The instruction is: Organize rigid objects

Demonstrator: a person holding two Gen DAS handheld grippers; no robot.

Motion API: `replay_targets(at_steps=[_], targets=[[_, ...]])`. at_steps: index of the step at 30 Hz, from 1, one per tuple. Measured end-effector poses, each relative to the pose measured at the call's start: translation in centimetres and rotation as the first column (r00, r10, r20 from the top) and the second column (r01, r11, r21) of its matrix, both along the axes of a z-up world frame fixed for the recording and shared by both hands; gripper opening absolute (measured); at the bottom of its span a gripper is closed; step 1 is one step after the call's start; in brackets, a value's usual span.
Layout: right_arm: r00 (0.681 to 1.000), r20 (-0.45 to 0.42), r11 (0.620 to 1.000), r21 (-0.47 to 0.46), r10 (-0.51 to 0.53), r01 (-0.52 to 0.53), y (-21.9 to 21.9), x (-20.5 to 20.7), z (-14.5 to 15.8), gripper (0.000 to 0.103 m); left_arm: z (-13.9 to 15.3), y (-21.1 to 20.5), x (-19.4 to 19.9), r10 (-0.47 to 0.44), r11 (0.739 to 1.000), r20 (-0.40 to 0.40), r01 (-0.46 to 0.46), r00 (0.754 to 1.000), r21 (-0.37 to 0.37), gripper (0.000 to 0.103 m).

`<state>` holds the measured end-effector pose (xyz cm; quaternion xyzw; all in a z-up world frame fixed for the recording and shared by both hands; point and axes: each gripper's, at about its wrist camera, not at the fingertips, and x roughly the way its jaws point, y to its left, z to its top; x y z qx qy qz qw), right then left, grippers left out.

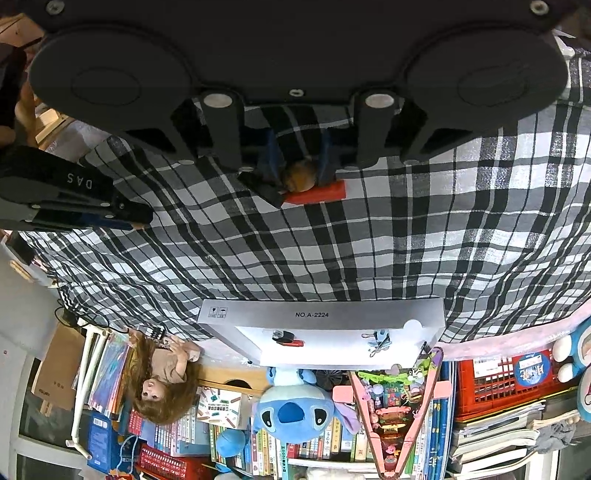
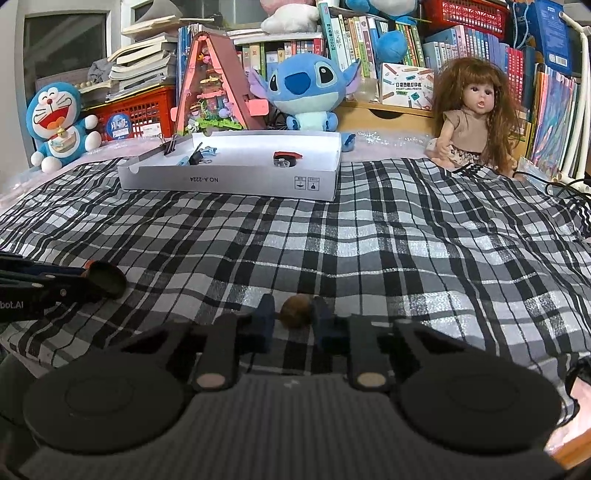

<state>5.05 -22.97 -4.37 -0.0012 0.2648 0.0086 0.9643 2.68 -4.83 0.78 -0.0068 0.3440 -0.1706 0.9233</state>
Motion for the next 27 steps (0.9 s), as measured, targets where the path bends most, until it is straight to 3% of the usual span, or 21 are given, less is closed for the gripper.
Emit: replay_targets(at_steps=[16, 27], targets=[[0.999, 0.039, 1.000, 0.012, 0.019, -0.019, 0.4, 0.2, 1.0, 0.022, 1.9, 1.4, 0.4, 0.037, 0.999, 0.051, -0.037, 0.998, -0.001, 0.020], [0.998, 0.048, 0.995, 0.094, 0.029, -0.033, 0.3, 2.7, 3.5, 0.022, 3.8, 3.1, 3.5, 0.073, 0.997, 0.061, -0.071, 0.995, -0.038, 0.020]])
